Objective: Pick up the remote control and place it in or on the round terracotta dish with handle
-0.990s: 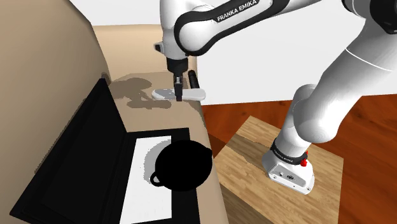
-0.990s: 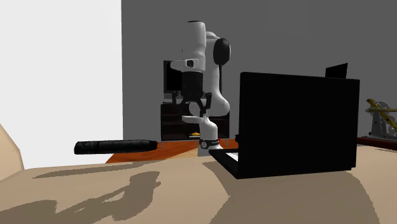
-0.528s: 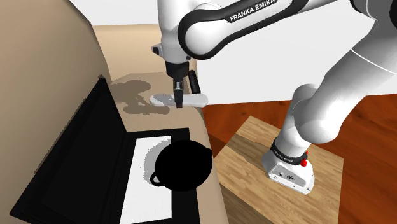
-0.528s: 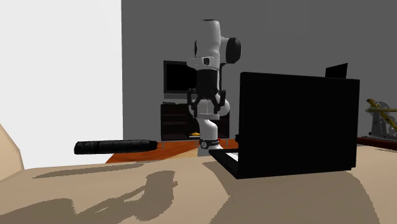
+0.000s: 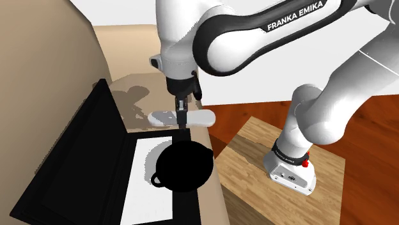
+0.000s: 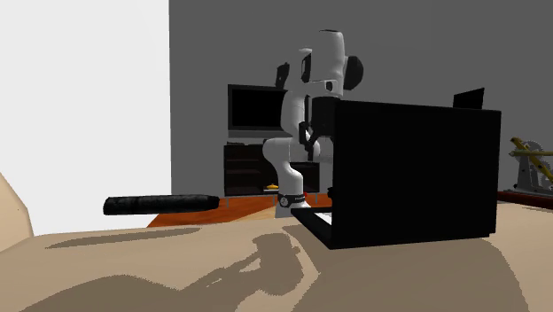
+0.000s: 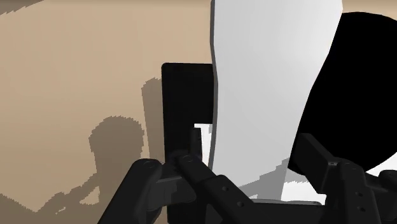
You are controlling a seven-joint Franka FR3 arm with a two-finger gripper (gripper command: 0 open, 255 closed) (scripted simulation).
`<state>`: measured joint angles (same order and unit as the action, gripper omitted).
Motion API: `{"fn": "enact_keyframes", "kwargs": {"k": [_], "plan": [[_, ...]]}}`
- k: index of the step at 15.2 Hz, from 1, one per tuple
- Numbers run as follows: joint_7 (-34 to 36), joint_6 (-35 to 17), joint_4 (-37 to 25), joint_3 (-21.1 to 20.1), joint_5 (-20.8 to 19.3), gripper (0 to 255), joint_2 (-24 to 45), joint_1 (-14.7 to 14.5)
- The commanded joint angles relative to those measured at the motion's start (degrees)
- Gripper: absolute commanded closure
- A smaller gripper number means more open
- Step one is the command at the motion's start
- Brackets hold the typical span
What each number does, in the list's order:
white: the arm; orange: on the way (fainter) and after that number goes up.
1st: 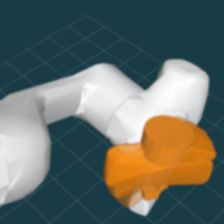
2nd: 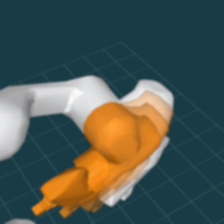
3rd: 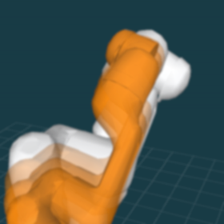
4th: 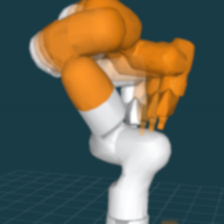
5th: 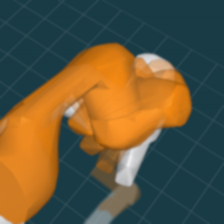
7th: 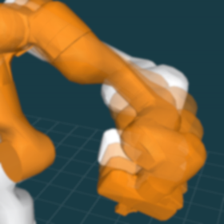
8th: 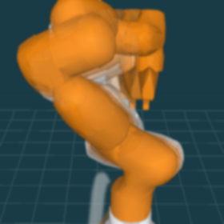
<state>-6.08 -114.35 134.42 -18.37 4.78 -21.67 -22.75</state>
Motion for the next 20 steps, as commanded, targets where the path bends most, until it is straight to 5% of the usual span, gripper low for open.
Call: {"fn": "enact_keyframes", "kwargs": {"k": [1,7,20], "plan": [[2.54,0.30,0.19,-1.76,0.85,255,-0.59,-1.17],[11.67,1.29,-1.39,-8.40,3.20,255,-0.43,-4.88],[12.86,-9.48,5.58,-10.31,2.64,255,3.56,-4.66]]}}
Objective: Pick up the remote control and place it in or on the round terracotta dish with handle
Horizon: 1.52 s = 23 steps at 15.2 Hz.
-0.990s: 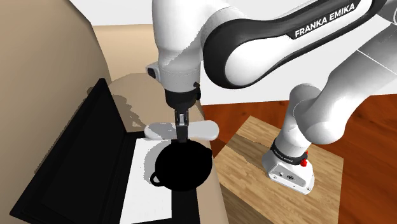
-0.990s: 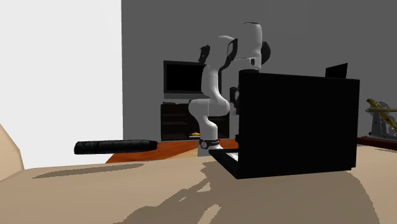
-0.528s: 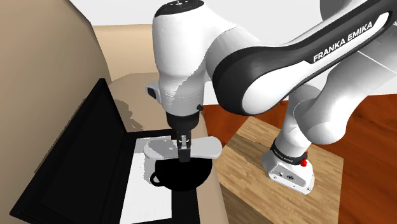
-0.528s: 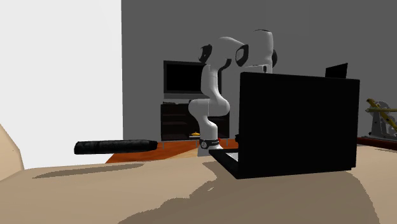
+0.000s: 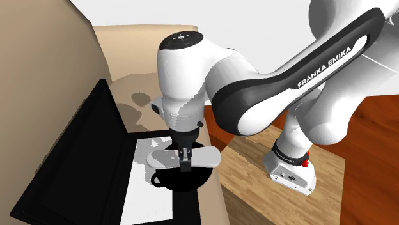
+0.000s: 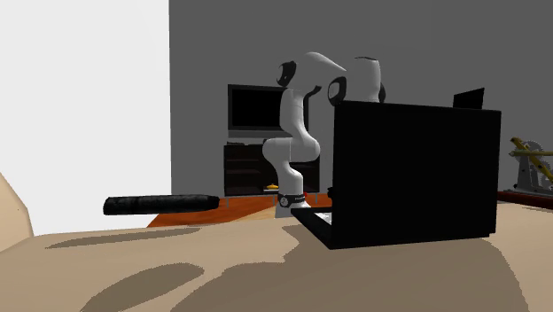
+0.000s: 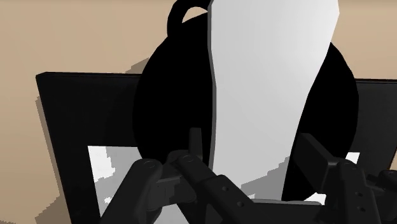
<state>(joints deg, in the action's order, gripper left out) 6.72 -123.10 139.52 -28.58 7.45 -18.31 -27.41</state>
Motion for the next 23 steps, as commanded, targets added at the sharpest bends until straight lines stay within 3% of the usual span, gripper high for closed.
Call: {"fn": "enact_keyframes", "kwargs": {"k": [1,9,10,15,19,23], "plan": [[0.24,-1.83,1.07,-0.31,-0.16,255,0.75,0.07],[0.24,-1.83,1.07,-0.31,-0.17,255,0.75,0.07],[0.24,-1.83,1.07,-0.31,-0.17,0,0.75,0.07],[0.24,-1.83,1.07,-0.31,-0.17,0,0.75,0.07],[-0.59,6.14,-3.69,0.98,0.55,0,-2.65,-0.28],[-0.58,6.14,-3.69,0.99,0.55,0,-2.65,-0.29]]}}
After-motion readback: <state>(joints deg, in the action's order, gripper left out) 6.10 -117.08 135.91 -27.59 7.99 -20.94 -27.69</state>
